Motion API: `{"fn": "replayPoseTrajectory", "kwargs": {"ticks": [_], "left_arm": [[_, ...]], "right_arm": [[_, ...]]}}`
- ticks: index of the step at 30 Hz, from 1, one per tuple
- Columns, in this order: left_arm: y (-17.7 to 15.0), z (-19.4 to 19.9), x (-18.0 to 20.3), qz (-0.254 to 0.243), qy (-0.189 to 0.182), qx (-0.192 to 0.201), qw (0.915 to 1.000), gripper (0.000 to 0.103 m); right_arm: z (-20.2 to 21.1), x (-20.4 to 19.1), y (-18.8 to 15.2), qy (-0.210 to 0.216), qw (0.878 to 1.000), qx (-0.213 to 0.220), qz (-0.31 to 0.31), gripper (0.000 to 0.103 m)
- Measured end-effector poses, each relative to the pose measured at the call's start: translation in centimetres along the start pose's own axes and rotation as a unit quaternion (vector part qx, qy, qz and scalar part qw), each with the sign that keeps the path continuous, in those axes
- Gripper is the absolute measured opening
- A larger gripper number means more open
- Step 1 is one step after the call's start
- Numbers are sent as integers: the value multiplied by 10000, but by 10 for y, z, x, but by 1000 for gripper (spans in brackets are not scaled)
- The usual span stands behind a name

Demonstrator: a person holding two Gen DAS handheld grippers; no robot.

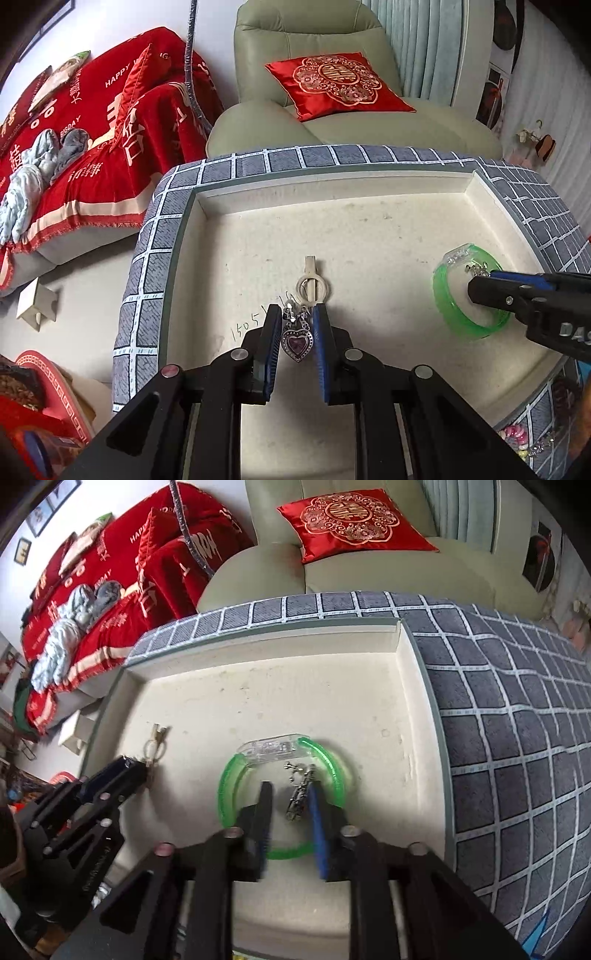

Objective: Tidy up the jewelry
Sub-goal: 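Lower the pendant beside the beige clip with the left tool while the right drops the charm inside the bangle, then move both open tools back over the remaining jewelry on the table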

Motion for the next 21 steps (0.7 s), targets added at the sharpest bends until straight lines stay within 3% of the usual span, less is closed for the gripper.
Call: {"fn": "replayPoseTrajectory", "kwargs": {"ticks": [2, 5, 8, 10, 11, 12, 13, 16, 21], "left_arm": [[-1, 1, 0, 15, 16, 4, 10000, 34], [-1, 1, -1, 33, 3, 27, 10000, 34], [-1, 1, -2, 87, -42, 25, 10000, 34], [0, 4, -2, 75, -40, 78, 9999, 37], [0, 5, -2, 49, -17, 98, 9999, 48], [0, 8, -2, 47, 23, 144, 9999, 84], [0, 10, -3, 63, 65, 222, 9997, 101], [3, 19, -3, 9, 144, 375, 9992, 101], [0, 41, -5, -52, 158, 524, 9985, 101]], "right_arm": [[10, -1, 0, 147, 9998, 133, -46, 54], [27, -3, 0, 264, 9992, 292, -82, 55], [43, -2, -5, 410, 9982, 381, -198, 64], [53, 0, -10, 499, 9974, 436, -277, 65], [56, 1, -12, 520, 9972, 448, -302, 65], [60, 1, -15, 546, 9968, 466, -348, 65], [62, 2, -17, 564, 9966, 469, -387, 65], [71, 3, -26, 636, 9957, 493, -465, 66], [85, 3, -44, 720, 9946, 533, -514, 78]]}}
Point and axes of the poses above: each gripper's, at about its wrist camera, not at the fingertips, and z roughly against the way its jaws point, x to its right, y to its top, the point moved 6 cm from there along -z, roughly the way its jaws point, and after that the axes turned 3 degrees about -y, right-handed, at the moved point
